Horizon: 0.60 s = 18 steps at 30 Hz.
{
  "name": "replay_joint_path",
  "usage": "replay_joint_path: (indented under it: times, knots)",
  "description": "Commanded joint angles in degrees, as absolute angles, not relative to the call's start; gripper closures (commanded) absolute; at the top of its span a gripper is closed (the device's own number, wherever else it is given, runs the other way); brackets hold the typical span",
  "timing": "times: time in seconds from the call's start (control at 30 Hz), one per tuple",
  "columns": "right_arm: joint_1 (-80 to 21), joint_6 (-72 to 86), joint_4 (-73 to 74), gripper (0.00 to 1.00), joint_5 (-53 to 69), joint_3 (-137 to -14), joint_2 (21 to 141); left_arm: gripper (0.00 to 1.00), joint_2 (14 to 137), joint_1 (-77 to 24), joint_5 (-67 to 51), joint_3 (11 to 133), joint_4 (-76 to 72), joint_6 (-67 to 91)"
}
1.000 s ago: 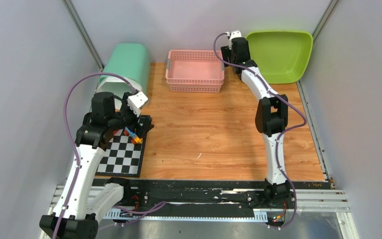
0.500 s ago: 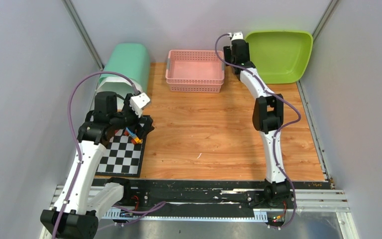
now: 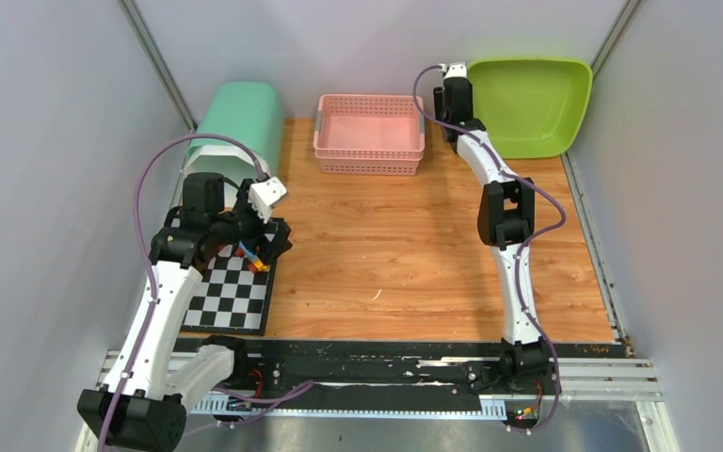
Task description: Turn the large container upside down
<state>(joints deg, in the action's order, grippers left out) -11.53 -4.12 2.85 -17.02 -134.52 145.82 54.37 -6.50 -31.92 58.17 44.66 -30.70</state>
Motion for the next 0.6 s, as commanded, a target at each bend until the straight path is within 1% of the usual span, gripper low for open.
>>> replay_joint_path:
  times: [0.0,0.33,0.43,0.57]
  knots:
    - [-10.9,-3.3,1.8,0.47,-17.1,-136.9,147.9,0.0,54.7,-6.2,-32.7,59.7,45.8,-31.5]
    - [-10.9,-1.0,4.8,0.72,-16.6,-134.8,145.6,0.0,54.2,-6.2,-32.9,59.4,45.7,-31.8]
    - [-10.9,-0.5,5.2,0.77,-16.5,-133.8,144.7,0.0,53.9,-6.3,-33.0,59.3,45.7,-31.8]
    - [-10.9,-0.4,5.6,0.87,-16.4,-132.6,143.5,0.0,53.5,-6.2,-33.2,59.2,45.8,-31.8]
